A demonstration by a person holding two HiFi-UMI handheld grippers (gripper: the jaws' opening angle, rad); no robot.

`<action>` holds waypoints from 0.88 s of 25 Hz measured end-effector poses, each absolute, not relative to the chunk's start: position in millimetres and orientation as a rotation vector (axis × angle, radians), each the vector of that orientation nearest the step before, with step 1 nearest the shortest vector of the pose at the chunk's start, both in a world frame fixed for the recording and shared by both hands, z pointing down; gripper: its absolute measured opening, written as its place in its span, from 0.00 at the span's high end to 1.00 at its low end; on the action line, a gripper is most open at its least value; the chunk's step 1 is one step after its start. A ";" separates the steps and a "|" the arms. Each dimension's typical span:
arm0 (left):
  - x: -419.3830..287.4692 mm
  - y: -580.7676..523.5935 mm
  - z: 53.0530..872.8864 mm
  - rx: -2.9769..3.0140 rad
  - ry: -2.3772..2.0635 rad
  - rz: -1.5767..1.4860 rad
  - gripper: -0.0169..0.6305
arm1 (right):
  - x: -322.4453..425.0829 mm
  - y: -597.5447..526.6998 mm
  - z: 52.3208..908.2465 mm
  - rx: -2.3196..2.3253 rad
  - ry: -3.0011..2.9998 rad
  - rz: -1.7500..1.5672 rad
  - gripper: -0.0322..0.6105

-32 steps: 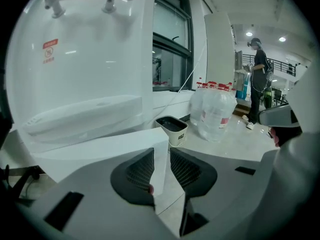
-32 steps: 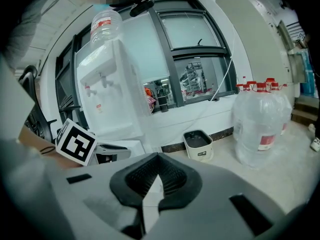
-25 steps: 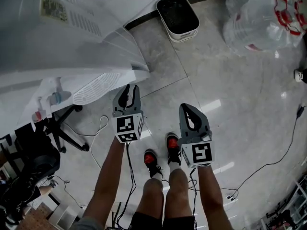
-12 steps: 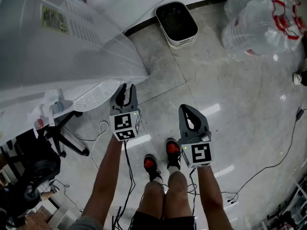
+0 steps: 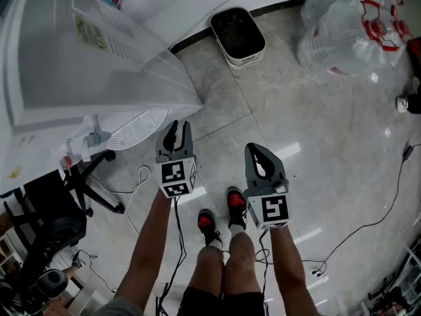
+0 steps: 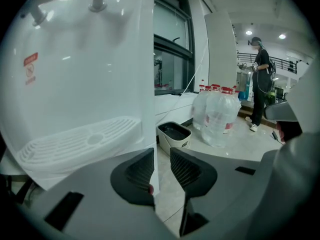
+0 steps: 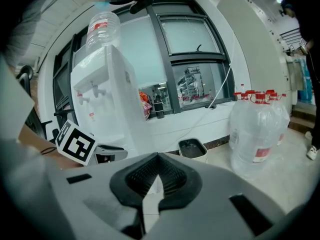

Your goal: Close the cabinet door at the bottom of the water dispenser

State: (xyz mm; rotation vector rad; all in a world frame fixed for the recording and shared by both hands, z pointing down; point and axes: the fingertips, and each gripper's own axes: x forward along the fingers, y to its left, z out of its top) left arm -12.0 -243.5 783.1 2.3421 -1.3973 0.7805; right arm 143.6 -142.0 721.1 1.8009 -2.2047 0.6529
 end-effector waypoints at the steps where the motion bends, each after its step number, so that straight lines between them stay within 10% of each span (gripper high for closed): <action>1: -9.8 -239.8 774.5 2.345 -1.391 0.773 0.79 | 143.4 -141.4 712.9 1.802 -2.208 0.646 0.92; 22: -42.5 -190.0 474.3 2.398 -1.540 0.592 0.84 | 112.4 -143.9 430.3 1.754 -2.398 0.442 0.92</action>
